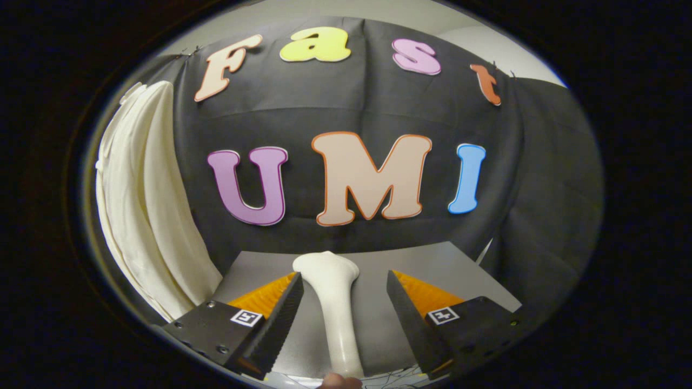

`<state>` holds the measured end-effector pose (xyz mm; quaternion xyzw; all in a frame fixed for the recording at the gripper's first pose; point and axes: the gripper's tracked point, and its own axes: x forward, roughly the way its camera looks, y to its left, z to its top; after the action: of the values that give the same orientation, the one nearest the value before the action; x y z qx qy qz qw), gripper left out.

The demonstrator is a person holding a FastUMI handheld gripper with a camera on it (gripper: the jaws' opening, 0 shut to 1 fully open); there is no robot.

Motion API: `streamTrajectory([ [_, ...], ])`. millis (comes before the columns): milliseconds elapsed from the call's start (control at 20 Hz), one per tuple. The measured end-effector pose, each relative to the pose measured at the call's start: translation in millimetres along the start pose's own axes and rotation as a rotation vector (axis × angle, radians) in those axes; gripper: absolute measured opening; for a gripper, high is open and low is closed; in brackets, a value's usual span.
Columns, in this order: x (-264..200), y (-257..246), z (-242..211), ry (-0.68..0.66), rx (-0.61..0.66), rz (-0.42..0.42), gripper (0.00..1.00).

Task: Iron the clothes twice with a garment steamer, once on the left side and once on the right side.

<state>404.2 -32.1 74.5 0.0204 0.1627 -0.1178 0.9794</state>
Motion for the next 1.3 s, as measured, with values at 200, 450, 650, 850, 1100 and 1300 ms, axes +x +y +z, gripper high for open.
streamTrajectory([
  [200,26.2,4.3,-24.0,0.148,-0.013,0.018,0.95],
  [450,55.1,12.4,-42.0,0.262,-0.034,0.024,0.96],
  [650,66.1,13.8,-62.4,0.396,-0.079,0.011,0.97],
  [850,71.1,17.2,-59.4,0.417,-0.006,0.039,0.88],
  [1100,77.1,12.8,-59.2,0.425,-0.015,0.059,0.62],
  [1300,76.6,13.9,-59.3,0.385,-0.049,0.059,0.49],
])
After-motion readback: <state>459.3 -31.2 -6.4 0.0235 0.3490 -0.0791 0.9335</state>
